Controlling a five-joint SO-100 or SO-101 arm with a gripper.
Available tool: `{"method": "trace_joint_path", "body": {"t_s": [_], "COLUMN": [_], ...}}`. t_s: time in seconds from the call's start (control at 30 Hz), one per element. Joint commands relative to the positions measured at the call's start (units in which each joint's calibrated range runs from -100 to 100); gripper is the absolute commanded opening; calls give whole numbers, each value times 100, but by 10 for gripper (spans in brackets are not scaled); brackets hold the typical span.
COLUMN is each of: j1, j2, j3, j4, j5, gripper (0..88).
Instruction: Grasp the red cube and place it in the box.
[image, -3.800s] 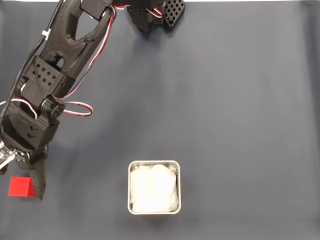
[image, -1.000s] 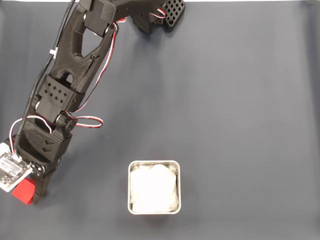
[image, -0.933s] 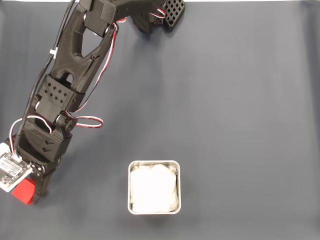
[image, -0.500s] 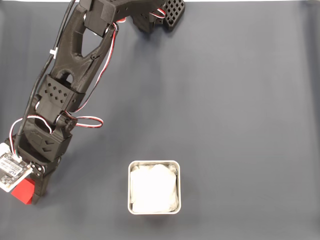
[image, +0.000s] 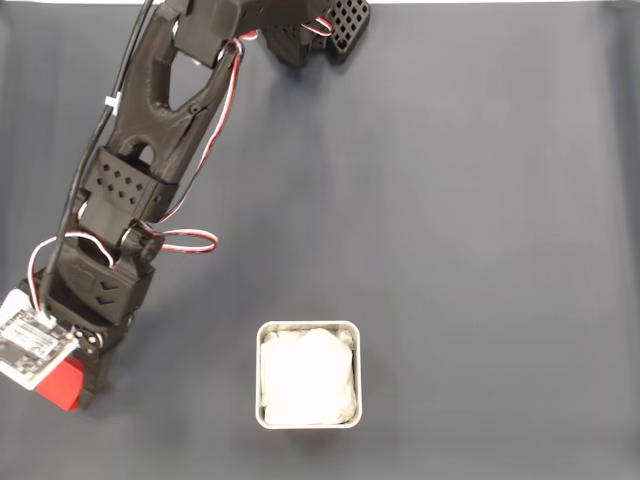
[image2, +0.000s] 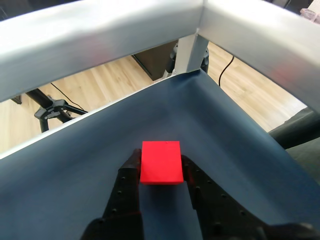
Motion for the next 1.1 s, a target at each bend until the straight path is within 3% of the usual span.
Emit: {"method": "trace_joint_path", "body": {"t_s": [0.0,1.07], "j1": [-219,-1277], "j2": [-983,-3089], "j3": [73,1123], "j4": [190,821], "j5": [0,73], "gripper": [19,18]}}
